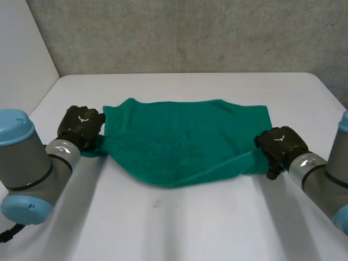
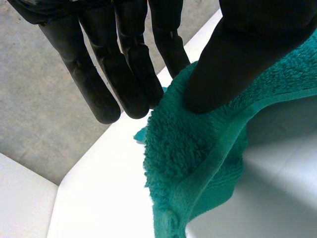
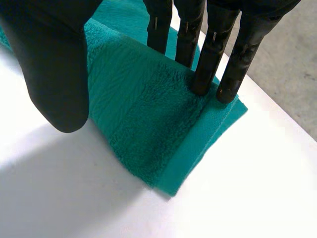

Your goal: Fold the towel.

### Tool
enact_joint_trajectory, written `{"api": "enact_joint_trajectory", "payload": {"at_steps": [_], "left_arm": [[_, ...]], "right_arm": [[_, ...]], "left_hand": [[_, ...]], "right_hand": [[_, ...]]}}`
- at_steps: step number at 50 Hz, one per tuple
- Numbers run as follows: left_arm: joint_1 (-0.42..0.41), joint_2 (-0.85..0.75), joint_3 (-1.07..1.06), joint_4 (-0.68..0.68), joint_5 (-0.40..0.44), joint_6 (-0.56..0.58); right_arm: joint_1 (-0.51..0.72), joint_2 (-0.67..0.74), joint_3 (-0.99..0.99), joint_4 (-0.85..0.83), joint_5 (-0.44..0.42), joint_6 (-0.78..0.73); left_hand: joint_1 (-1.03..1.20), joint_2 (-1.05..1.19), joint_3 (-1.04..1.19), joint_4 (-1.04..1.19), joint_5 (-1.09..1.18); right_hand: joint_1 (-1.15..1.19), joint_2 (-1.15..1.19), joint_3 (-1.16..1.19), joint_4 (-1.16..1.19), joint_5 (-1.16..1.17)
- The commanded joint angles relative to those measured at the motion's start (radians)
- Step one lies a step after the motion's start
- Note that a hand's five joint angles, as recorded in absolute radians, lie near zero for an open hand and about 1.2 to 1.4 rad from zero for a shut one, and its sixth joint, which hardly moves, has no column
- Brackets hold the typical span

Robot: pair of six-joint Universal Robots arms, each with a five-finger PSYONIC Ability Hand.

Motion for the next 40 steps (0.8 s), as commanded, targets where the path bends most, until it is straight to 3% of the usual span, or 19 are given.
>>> {"api": "enact_joint_trajectory", "payload": {"at_steps": [1,16,24,29,35,40], "left_arm": [[0.004,0.024,-0.03,-0.003,0.001,-0.002],[0.01,0.024,-0.056,-0.001,0.001,-0.002],[0.008,0.024,-0.056,-0.003,-0.001,-0.002],[0.008,0.024,-0.054,-0.003,-0.002,-0.002],[0.008,0.027,-0.053,-0.003,-0.002,-0.002],[0.007,0.027,-0.051,-0.003,-0.002,-0.002]], "right_arm": [[-0.118,-0.012,0.018,0.041,-0.075,0.033],[-0.138,-0.092,-0.039,0.053,-0.11,0.021],[-0.136,-0.152,-0.076,0.069,-0.114,-0.08],[-0.136,-0.172,-0.117,0.145,-0.098,-0.1],[-0.138,-0.161,-0.104,0.308,-0.119,-0.105],[-0.141,-0.161,-0.032,0.302,-0.147,-0.108]], "left_hand": [[0.281,0.199,0.204,0.202,0.241],[0.281,0.199,0.204,0.202,0.241],[0.281,0.199,0.204,0.202,0.241],[0.281,0.199,0.204,0.202,0.241],[0.281,0.199,0.204,0.202,0.241],[0.281,0.199,0.204,0.202,0.241]], "right_hand": [[0.104,0.033,0.036,0.035,0.035],[0.154,0.083,0.086,0.085,0.085],[0.224,0.153,0.156,0.156,0.155],[-0.04,-0.111,-0.108,-0.108,-0.109],[-0.023,-0.094,-0.091,-0.091,-0.092],[-0.005,-0.076,-0.073,-0.073,-0.074]]}}
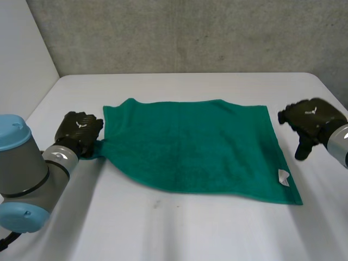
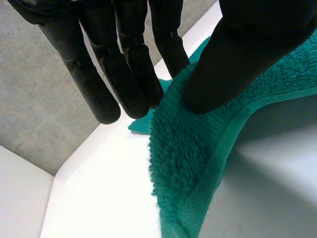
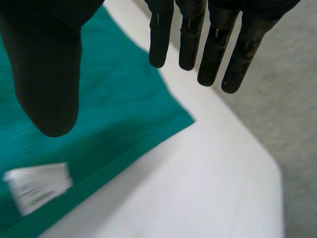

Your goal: Fold the towel.

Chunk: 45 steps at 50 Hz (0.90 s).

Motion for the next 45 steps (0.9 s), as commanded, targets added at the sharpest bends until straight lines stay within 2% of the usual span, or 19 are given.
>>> {"api": "enact_joint_trajectory", "payload": {"at_steps": [1,7,11,18,26,45], "left_arm": [[-0.001,0.001,0.004,0.0,0.0,-0.002],[0.002,0.001,0.008,0.0,-0.003,-0.002],[0.002,0.001,0.013,0.0,-0.003,-0.003],[-0.001,0.001,0.013,0.0,-0.005,-0.005],[0.0,0.001,0.013,0.0,-0.003,-0.005],[0.003,0.0,0.011,0.0,0.001,-0.005]], "right_arm": [[-0.006,0.005,0.114,0.05,-0.045,-0.001],[-0.011,-0.02,0.243,-0.001,-0.054,0.012],[-0.009,-0.03,0.356,-0.136,-0.058,0.018],[-0.004,-0.023,0.447,-0.277,-0.069,0.041],[-0.009,0.037,0.463,-0.381,-0.078,0.045],[-0.009,0.127,0.406,-0.438,-0.066,0.03]], "left_hand": [[0.281,0.199,0.204,0.202,0.241],[0.281,0.199,0.204,0.202,0.241],[0.281,0.199,0.204,0.202,0.241],[0.281,0.199,0.204,0.202,0.241],[0.281,0.199,0.204,0.202,0.241],[0.281,0.199,0.204,0.202,0.241]], "right_hand": [[0.101,0.046,0.05,0.053,0.054],[0.122,0.066,0.071,0.074,0.075],[0.151,0.096,0.1,0.103,0.104],[0.174,0.119,0.124,0.127,0.127],[0.239,0.184,0.188,0.191,0.192],[0.424,0.369,0.373,0.376,0.377]]}}
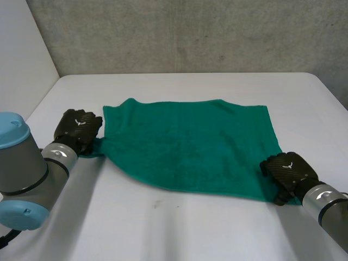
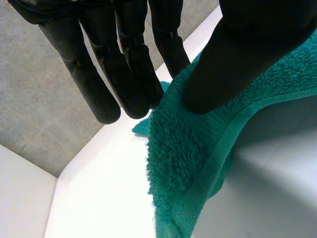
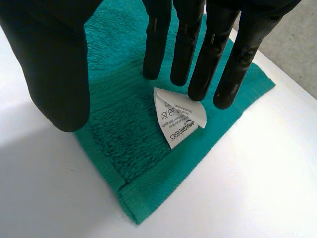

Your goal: Fold the towel.

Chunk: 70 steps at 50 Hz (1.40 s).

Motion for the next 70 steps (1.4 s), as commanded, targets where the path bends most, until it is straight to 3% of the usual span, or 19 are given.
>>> {"api": "enact_joint_trajectory", "payload": {"at_steps": [1,15,19,23,30,32,38,42,46,48,52,59,68,70], "left_arm": [[0.001,-0.001,0.0,0.0,0.001,0.0],[0.002,-0.001,0.0,0.0,0.001,0.0],[0.004,-0.001,0.0,0.0,0.0,0.0],[0.004,-0.001,0.0,0.0,-0.003,0.0],[0.002,0.002,-0.011,-0.052,-0.006,0.014],[0.007,0.04,-0.016,-0.153,-0.013,0.015],[0.043,0.155,-0.06,-0.456,-0.011,0.018],[0.06,0.229,-0.091,-0.569,-0.006,0.023],[0.047,0.263,-0.126,-0.581,-0.005,0.089],[0.044,0.264,-0.132,-0.58,-0.003,0.103],[0.027,0.22,-0.117,-0.509,-0.008,0.137],[-0.042,0.021,0.052,-0.341,-0.02,0.15],[-0.127,-0.216,0.337,-0.262,-0.034,0.152],[-0.147,-0.311,0.455,-0.245,-0.091,0.163]], "right_arm": [[0.0,0.037,-0.035,-0.008,0.004,-0.005],[0.002,0.089,-0.092,-0.008,0.054,-0.008],[0.0,0.089,-0.115,-0.008,0.056,-0.007],[-0.001,0.087,-0.141,-0.004,0.062,-0.005],[-0.001,0.018,-0.155,0.022,0.074,-0.004],[-0.003,-0.026,-0.155,0.044,0.073,-0.01],[-0.084,-0.185,-0.204,0.432,0.094,-0.155],[-0.168,-0.268,-0.198,0.667,0.1,-0.317],[-0.196,-0.287,-0.189,0.793,0.1,-0.453],[-0.193,-0.284,-0.19,0.779,0.1,-0.452],[-0.184,-0.235,-0.2,0.68,0.1,-0.384],[-0.1,-0.014,-0.319,0.537,0.125,-0.283],[-0.008,0.231,-0.587,0.474,0.289,-0.182],[0.005,0.309,-0.684,0.463,0.317,-0.162]], "left_hand": [[0.281,0.199,0.204,0.202,0.241],[0.281,0.199,0.204,0.202,0.241],[0.281,0.199,0.204,0.202,0.241],[0.281,0.199,0.204,0.202,0.241],[0.281,0.199,0.204,0.202,0.241],[0.281,0.199,0.204,0.202,0.241],[0.281,0.199,0.204,0.202,0.241],[0.281,0.199,0.204,0.202,0.241],[0.281,0.199,0.204,0.202,0.241],[0.281,0.199,0.204,0.202,0.241],[0.281,0.199,0.204,0.202,0.241],[0.281,0.199,0.204,0.202,0.241],[0.281,0.199,0.204,0.202,0.241],[0.281,0.199,0.204,0.202,0.241]], "right_hand": [[0.27,0.181,0.177,0.178,0.202],[0.326,0.237,0.232,0.234,0.258],[0.493,0.404,0.399,0.401,0.425],[0.855,0.766,0.761,0.763,0.787],[0.856,0.767,0.763,0.764,0.788],[0.856,0.767,0.763,0.764,0.788],[0.856,0.767,0.763,0.764,0.788],[0.856,0.767,0.763,0.764,0.788],[0.856,0.767,0.763,0.764,0.788],[0.856,0.767,0.763,0.764,0.788],[0.856,0.767,0.763,0.764,0.788],[0.856,0.767,0.763,0.764,0.788],[0.856,0.767,0.763,0.764,0.788],[0.856,0.767,0.763,0.764,0.788]]}}
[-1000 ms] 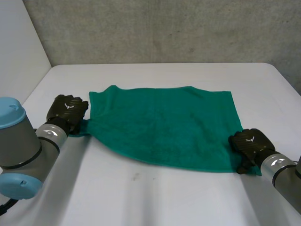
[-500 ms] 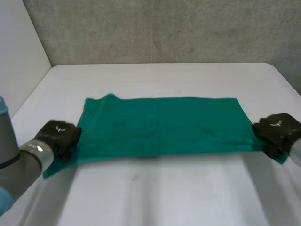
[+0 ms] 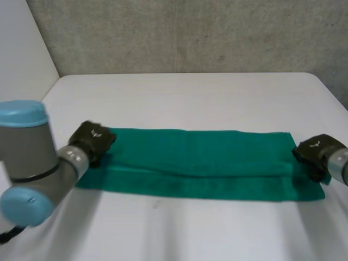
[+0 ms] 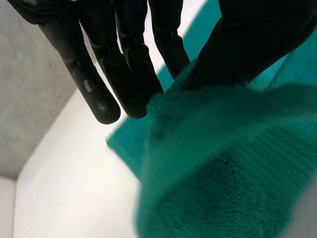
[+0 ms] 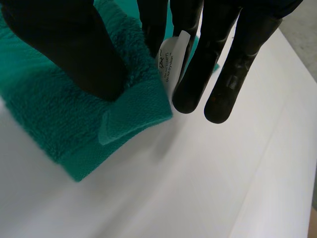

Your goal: Fold the towel.

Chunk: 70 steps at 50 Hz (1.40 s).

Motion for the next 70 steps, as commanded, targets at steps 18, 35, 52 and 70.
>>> {"api": "enact_joint_trajectory", "payload": {"at_steps": [18,35,52,70], "left_arm": [[-0.067,-0.377,0.432,0.159,-0.128,0.133],[-0.104,-0.121,0.23,0.258,-0.136,0.058],[-0.09,-0.098,0.102,0.265,-0.12,0.004],[-0.081,-0.143,0.125,0.273,-0.12,0.005]], "right_arm": [[0.094,0.364,-0.487,-0.073,0.112,0.102],[0.079,0.042,-0.301,-0.096,0.048,0.3],[-0.016,-0.13,-0.019,-0.155,-0.046,0.277],[-0.007,0.223,-0.462,-0.093,0.044,0.351]], "left_hand": [[0.107,0.025,0.03,0.027,0.056],[-0.94,-1.022,-1.017,-1.02,-0.991],[-0.937,-1.019,-1.014,-1.017,-0.988],[-0.937,-1.019,-1.014,-1.017,-0.988]], "right_hand": [[0.043,-0.152,-0.167,-0.173,-0.148],[-0.798,-0.993,-1.008,-1.014,-0.989],[-0.203,-0.398,-0.413,-0.419,-0.394],[-0.798,-0.993,-1.008,-1.014,-0.989]]}}
